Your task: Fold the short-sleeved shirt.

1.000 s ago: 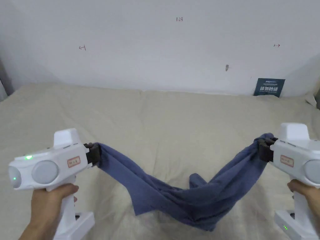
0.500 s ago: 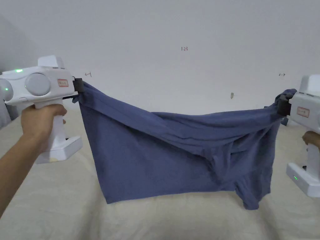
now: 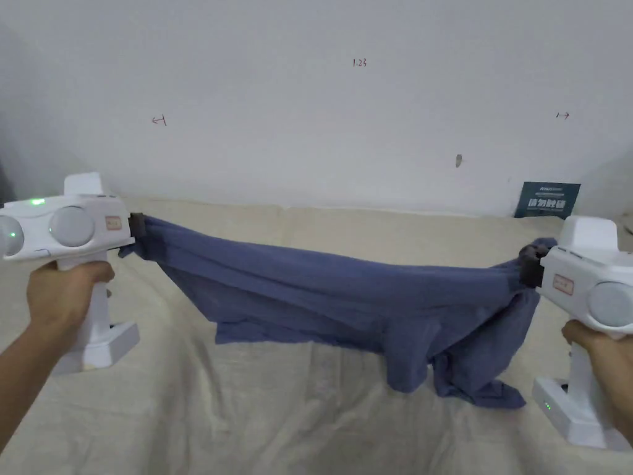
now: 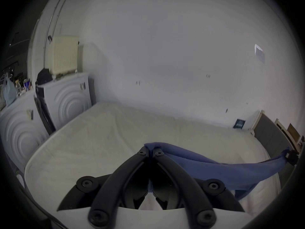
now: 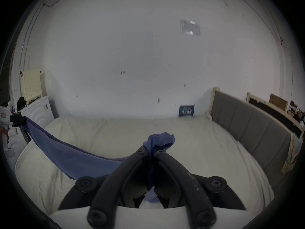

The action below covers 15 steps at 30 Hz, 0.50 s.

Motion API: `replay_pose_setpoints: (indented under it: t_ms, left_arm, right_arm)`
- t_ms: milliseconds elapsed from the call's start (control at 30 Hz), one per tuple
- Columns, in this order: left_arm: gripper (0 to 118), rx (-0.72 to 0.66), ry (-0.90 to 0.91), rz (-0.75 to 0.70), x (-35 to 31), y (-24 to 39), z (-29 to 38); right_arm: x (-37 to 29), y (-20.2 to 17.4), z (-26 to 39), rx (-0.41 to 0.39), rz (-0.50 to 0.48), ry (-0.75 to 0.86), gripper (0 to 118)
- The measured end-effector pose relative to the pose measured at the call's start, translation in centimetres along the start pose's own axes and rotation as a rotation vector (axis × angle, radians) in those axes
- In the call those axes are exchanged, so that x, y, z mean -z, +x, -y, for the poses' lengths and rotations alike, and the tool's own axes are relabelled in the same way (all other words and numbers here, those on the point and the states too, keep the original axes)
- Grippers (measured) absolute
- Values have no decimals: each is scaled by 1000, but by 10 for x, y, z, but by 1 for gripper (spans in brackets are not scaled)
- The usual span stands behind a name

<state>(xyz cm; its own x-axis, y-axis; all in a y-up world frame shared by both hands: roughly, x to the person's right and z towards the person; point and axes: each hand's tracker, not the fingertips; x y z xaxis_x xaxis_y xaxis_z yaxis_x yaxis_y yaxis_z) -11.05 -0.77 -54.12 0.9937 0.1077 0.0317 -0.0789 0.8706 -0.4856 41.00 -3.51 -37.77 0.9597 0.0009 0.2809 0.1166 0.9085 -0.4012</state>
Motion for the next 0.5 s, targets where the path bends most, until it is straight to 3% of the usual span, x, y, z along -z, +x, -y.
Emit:
replay_pose_setpoints:
  t_ms: [200,500]
  left_arm:
    - [4,8,-124,-5,-14,-29,93]
    - [4,-3,-302,-33,-89,-74,218]
  right_arm:
    - [-16,3,81,37,3,-107,7]
    - [-100,13,186,101,-6,-232,7]
